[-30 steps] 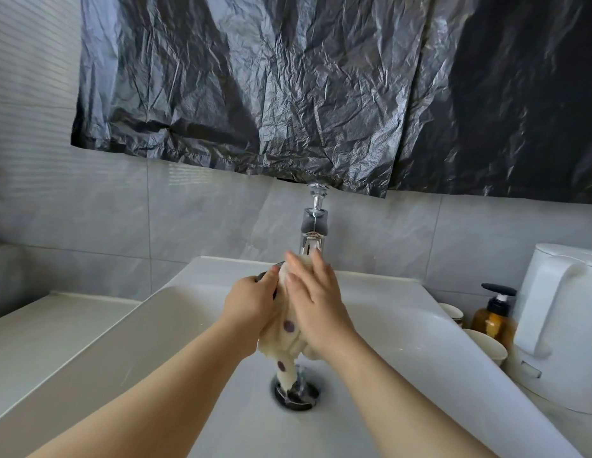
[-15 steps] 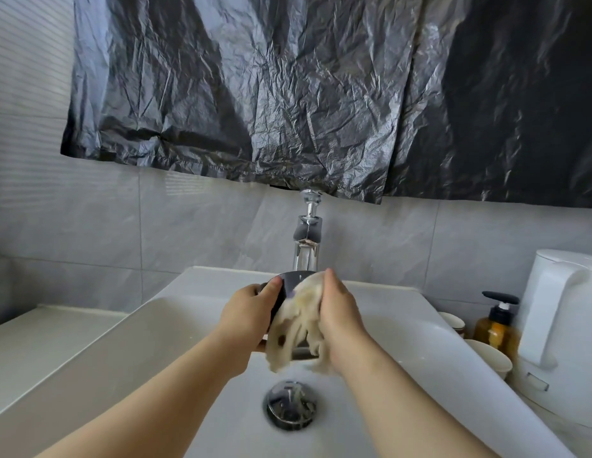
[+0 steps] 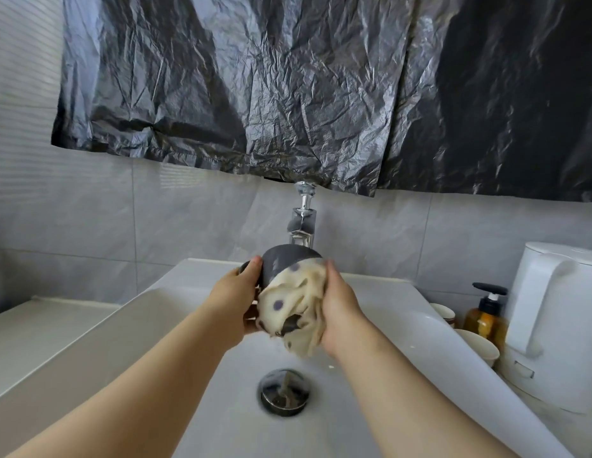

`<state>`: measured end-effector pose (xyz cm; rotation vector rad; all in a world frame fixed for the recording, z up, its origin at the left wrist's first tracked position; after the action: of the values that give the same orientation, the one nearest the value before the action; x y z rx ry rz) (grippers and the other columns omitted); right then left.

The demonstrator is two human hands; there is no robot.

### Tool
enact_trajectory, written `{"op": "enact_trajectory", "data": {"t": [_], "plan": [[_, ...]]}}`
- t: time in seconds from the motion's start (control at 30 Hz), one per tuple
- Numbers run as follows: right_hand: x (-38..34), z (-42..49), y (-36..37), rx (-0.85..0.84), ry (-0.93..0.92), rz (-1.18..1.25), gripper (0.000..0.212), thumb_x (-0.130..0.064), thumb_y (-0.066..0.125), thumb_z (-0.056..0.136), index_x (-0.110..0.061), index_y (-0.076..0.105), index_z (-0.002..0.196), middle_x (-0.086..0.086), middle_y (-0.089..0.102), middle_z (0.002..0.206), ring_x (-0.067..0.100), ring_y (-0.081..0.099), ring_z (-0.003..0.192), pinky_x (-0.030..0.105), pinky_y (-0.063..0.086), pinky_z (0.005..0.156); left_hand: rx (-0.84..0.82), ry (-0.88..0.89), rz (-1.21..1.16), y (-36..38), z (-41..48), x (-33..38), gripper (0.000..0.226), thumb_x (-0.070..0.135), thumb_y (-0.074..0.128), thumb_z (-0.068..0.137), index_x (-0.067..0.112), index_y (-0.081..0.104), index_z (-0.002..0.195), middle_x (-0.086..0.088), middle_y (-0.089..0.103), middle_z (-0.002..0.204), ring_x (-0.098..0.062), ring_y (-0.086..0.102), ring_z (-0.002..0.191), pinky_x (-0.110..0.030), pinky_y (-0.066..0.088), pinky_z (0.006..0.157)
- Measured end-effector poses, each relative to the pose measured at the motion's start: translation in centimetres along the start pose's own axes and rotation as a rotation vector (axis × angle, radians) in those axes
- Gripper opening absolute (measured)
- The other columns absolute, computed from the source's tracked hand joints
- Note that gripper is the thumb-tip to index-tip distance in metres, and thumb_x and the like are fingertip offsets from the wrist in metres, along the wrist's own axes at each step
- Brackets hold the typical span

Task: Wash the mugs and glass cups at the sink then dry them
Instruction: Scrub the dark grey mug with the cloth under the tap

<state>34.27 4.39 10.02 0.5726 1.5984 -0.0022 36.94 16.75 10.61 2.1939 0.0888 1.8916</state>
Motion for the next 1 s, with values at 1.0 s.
{"op": "enact_trajectory", "data": {"t": [1.0], "plan": [[0.2, -3.0, 0.8, -0.071, -0.205, -0.198, 0.053, -0.036, 0.047, 0.097, -0.037, 0.025, 0.145, -0.003, 0.047, 0.136, 0.017, 0.058, 0.105, 0.034, 0.049, 0.089, -0.181, -0.193, -0.057, 0.8, -0.2, -1.9, 0.097, 0.070, 0.078, 0.047, 0.020, 0.049, 0.124, -0.016, 0.065, 0.114, -0.037, 0.068, 0.090, -0.051, 0.056, 0.071]]}}
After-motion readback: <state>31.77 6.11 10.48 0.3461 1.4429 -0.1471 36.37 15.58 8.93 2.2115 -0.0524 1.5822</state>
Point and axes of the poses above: each hand's wrist, its own z-axis towards the middle knuckle, its own y-axis out of the palm, x = y × z, the point moved 3 cm from there along z, towards the middle knuckle
